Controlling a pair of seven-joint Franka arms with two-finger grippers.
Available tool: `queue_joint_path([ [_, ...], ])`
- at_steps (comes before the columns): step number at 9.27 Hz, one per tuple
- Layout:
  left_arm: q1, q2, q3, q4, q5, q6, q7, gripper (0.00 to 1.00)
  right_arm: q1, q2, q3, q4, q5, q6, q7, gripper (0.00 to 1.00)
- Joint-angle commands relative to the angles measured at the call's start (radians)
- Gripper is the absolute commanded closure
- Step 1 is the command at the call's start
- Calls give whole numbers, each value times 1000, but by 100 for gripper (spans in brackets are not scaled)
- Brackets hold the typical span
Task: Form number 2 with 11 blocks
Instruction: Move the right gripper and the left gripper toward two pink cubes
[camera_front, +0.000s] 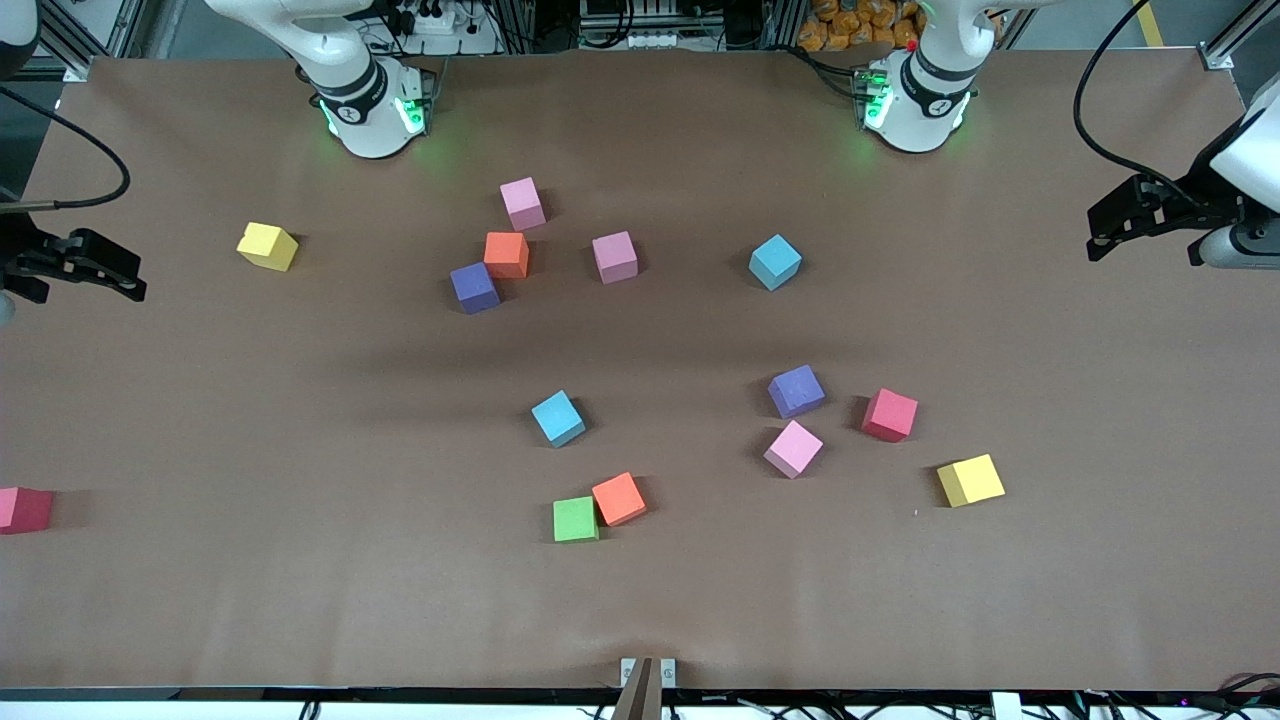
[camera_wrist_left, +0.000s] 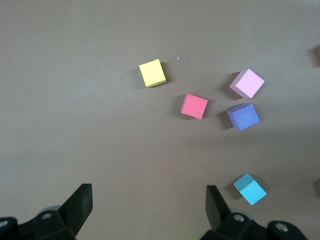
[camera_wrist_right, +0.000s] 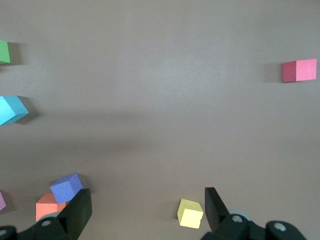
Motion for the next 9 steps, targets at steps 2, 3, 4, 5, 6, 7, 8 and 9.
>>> queue_joint_path([
  [2,-1,27,-2,14,15,-18,16,0,2,-6,0,-12,-13,-6,-1,0],
  [3,-4,36,-2,14,16,-18,6,0,6,-11,0,-31,4,-7,0,0],
  [4,2,44,-2,13,13,-18,-2,0,10,-18,0,-54,19,-10,2,0],
  [5,4,62,-4,-3,-7,-15,-101,0,27,-22,2,-64,19,-12,8,0],
  [6,-9,74,-10,-42,-18,0,-176,0,53,-22,2,-72,19,-25,28,0],
  [7,-19,67,-36,-108,-22,70,-213,0,109,-37,6,-101,19,-35,115,0],
  [8,-18,56,-62,-174,-54,123,-306,0,160,-45,8,-136,21,-44,191,0],
  [9,-19,42,-96,-241,-64,199,-395,0,182,-57,15,-170,51,-36,200,0],
])
